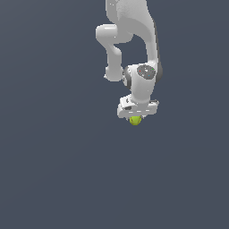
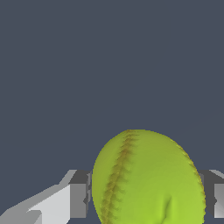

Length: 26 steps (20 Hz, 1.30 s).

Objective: Pick up the object and move it to a goal position.

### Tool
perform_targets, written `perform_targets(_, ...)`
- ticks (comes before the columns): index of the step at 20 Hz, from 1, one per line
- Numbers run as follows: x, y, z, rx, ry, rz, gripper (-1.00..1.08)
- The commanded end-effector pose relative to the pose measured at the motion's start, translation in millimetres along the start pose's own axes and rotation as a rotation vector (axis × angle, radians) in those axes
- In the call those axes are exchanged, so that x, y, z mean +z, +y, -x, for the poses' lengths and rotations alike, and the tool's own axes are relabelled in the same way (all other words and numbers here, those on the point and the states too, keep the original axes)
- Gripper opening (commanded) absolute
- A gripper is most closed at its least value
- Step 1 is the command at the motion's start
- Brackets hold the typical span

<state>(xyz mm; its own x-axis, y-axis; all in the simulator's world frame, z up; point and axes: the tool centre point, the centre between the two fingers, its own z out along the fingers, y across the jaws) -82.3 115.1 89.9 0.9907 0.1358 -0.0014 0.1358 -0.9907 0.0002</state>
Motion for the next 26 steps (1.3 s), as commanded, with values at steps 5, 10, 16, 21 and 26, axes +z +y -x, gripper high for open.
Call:
perform_targets(5,-56.0,-17.9,-16.0,-0.001,0.002,0.000,-1.00)
perform_targets(10,-105.1,-33.4,-30.4,-0.001,0.002,0.000,-1.00)
perform_targets(16,-163.2,-51.8,-48.3,-0.001,0.002,0.000,-1.00)
perform_targets(21,-207.3,-65.9,-62.9,-0.001,0.002,0.000,-1.00)
perform_targets(26,-238.6,-75.8,-74.5,0.000,0.002,-0.001,-1.00)
